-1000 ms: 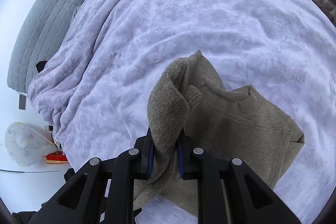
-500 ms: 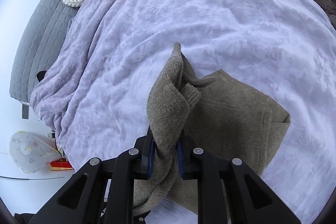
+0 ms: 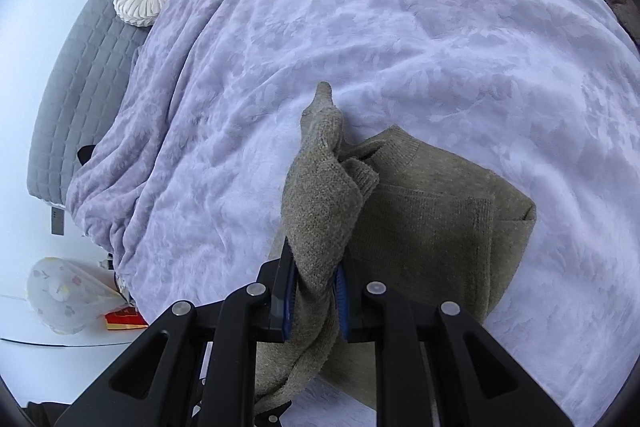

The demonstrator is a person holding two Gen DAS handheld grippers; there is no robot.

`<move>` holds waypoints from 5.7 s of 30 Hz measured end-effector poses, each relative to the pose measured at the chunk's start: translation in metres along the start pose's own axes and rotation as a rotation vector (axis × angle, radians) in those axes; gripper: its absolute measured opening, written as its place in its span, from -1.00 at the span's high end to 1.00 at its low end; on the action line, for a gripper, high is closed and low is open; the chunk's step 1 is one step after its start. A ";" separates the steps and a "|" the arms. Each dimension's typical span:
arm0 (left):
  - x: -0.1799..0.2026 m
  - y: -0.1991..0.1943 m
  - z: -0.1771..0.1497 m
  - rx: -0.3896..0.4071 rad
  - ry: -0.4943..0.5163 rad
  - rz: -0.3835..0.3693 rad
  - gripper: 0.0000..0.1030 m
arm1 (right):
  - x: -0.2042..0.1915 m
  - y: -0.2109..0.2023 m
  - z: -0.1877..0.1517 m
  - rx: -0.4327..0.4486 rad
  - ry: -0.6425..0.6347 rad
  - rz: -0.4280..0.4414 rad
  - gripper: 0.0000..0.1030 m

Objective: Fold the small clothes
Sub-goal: 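Lower the folded side onto the sweater with both grippers, then open both grippers and release the folded sweater, then move both open grippers to the folded sweater's edge and close on it, then lift the gripped edge with both grippers and fold it over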

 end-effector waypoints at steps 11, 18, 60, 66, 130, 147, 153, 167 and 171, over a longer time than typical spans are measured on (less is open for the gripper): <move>0.014 0.012 0.002 -0.020 0.026 0.007 0.75 | 0.024 0.000 -0.004 -0.002 0.016 0.007 0.69; 0.020 0.016 0.004 -0.032 0.048 0.016 0.74 | 0.033 0.002 -0.004 0.005 0.037 0.039 0.71; 0.075 0.053 -0.004 -0.102 0.179 -0.005 0.51 | 0.123 0.024 -0.032 -0.023 0.084 -0.033 0.70; 0.072 0.043 -0.005 -0.085 0.120 -0.084 -0.80 | 0.140 0.020 -0.028 -0.020 0.124 -0.108 0.15; -0.059 0.102 0.032 -0.184 -0.122 -0.521 -0.17 | 0.129 0.074 -0.095 -0.021 0.250 -0.027 0.06; -0.056 0.050 0.038 -0.086 -0.008 -0.414 0.12 | 0.083 0.024 -0.091 0.053 0.192 -0.046 0.30; -0.059 0.051 0.042 -0.070 -0.011 -0.395 0.12 | 0.061 0.004 -0.103 0.069 0.168 -0.050 0.30; -0.036 0.010 0.007 -0.052 0.041 -0.375 0.12 | 0.015 -0.039 -0.155 0.105 0.150 -0.082 0.30; -0.033 -0.003 -0.008 -0.042 0.066 -0.366 0.12 | -0.001 -0.045 -0.170 0.120 0.153 -0.093 0.30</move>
Point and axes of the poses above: each gripper's, at about its wrist camera, not at the fingertips, and y roughly the way its jaws point, x to its right, z to its top, the point moved 6 cm from there along y, roughly the way its jaws point, and after that the axes turned 10 degrees about x, right-handed, at the moved point
